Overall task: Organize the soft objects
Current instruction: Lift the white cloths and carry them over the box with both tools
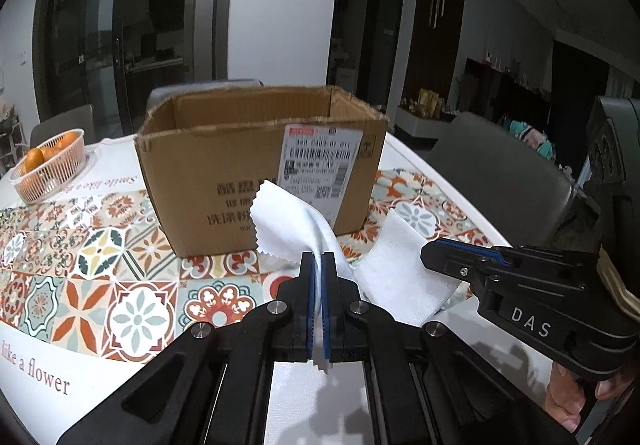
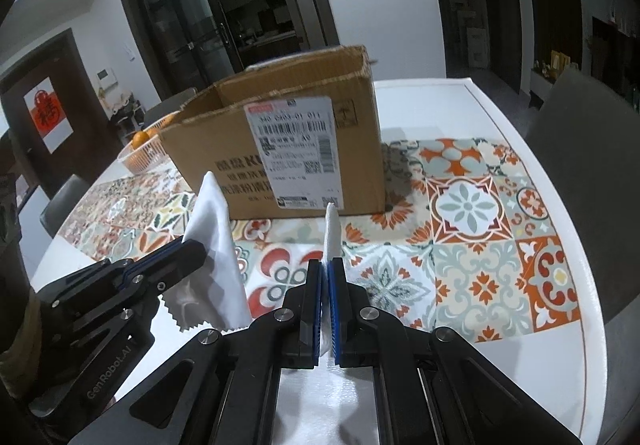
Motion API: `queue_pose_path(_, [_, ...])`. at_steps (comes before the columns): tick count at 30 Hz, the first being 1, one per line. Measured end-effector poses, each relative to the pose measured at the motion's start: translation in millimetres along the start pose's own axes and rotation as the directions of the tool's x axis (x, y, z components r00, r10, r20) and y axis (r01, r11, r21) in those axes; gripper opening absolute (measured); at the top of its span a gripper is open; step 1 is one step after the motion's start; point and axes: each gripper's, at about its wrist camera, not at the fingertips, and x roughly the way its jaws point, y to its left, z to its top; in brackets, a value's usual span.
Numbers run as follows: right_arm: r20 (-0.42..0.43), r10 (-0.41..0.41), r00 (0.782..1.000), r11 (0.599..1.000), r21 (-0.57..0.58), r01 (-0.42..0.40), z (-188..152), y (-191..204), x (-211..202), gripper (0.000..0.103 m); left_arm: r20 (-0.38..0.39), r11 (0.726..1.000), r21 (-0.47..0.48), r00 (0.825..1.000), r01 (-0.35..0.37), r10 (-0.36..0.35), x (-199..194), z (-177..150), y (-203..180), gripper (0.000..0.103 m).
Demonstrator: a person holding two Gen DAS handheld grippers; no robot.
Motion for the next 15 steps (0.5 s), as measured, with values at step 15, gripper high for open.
queue_pose_path(15, [0.116,0.000,0.993,1.000,-0.028,0.003,25.6,19.7,-28.6,0.005,0.108,1.000,0.004,0.994,-0.014,0.014,-30.1,26.1,9.5,0.005])
